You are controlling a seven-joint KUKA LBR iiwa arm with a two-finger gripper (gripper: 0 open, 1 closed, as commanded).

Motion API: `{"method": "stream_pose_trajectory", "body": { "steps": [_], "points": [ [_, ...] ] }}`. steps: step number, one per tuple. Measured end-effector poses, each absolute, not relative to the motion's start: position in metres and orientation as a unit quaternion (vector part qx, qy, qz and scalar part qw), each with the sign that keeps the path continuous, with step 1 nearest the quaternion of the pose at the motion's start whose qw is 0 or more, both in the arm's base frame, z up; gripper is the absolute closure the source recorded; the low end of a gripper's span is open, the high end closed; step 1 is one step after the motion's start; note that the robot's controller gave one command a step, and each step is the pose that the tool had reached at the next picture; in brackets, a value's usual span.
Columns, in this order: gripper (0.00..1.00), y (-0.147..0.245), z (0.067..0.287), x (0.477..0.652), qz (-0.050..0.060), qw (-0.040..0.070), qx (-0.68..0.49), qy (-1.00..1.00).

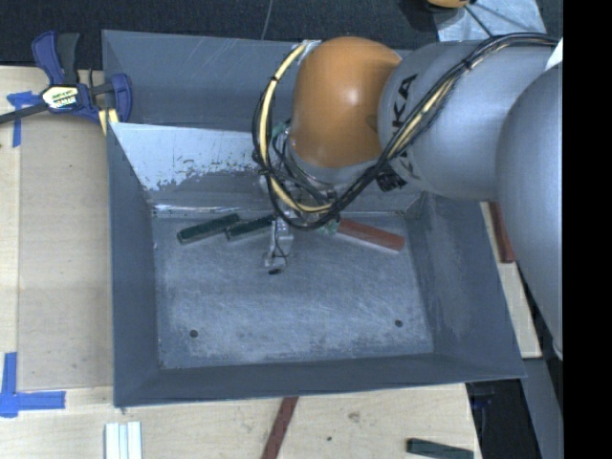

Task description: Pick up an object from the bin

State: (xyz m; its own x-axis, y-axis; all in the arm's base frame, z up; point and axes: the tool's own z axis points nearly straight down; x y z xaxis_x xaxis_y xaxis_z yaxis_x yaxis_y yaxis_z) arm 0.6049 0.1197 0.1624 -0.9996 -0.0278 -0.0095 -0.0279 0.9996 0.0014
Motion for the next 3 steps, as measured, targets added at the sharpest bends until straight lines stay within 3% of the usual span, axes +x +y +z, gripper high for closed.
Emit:
{"method": "stream_pose_trajectory", "body": {
  "steps": [1,2,3],
  "points": [
    [0.00,0.162,0.159,0.625,0.000,0.000,-0.011,1.000],
    [0.00,0.148,0.120,0.626,0.000,-0.001,-0.075,0.997],
    [0.00,0.166,0.067,0.626,0.000,-0.001,-0.076,0.997]
  ]
}}
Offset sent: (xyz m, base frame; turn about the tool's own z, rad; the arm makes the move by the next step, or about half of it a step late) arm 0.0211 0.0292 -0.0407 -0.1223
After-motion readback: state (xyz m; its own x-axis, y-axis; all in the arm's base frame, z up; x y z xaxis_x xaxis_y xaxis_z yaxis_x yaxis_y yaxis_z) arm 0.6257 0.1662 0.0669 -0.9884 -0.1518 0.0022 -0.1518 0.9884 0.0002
